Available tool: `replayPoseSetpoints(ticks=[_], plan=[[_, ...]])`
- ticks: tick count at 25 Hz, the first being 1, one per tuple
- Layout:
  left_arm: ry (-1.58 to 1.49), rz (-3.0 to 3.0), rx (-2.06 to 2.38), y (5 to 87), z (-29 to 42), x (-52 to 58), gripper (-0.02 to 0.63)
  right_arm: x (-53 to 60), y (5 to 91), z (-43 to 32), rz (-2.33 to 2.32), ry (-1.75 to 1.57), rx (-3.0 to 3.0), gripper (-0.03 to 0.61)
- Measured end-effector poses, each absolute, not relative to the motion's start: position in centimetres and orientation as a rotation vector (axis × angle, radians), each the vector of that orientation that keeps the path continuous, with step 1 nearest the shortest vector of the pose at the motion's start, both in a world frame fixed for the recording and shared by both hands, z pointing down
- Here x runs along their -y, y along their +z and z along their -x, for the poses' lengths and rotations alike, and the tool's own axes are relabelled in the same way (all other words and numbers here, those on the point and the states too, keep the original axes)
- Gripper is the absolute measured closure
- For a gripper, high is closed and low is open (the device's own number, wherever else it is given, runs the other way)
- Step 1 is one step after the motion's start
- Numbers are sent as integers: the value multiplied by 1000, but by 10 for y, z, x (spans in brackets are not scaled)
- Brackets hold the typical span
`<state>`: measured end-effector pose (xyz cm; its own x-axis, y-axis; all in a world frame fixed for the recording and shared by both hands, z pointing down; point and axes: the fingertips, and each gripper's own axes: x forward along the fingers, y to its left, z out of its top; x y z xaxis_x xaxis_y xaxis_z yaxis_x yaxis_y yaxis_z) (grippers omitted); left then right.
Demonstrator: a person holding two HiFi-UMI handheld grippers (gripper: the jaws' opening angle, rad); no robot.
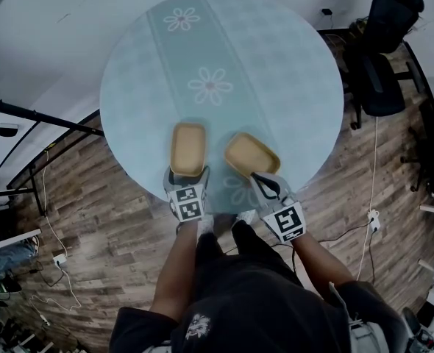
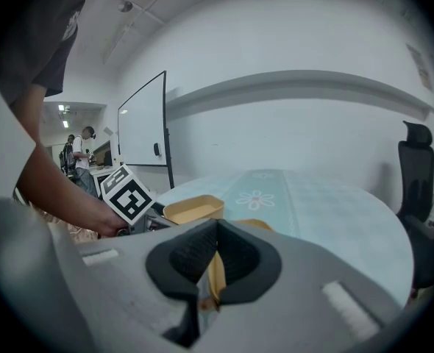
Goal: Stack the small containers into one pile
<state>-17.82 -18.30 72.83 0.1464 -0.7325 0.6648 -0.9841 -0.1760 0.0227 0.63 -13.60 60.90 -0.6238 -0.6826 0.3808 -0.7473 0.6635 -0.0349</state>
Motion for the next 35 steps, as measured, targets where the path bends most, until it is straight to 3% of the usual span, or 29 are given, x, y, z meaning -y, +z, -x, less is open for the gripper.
replayPoseSetpoints(ticks=[35], plan=[[593, -2075, 1736, 657, 158, 165, 129, 127, 579, -37, -1221, 191, 2576, 577]])
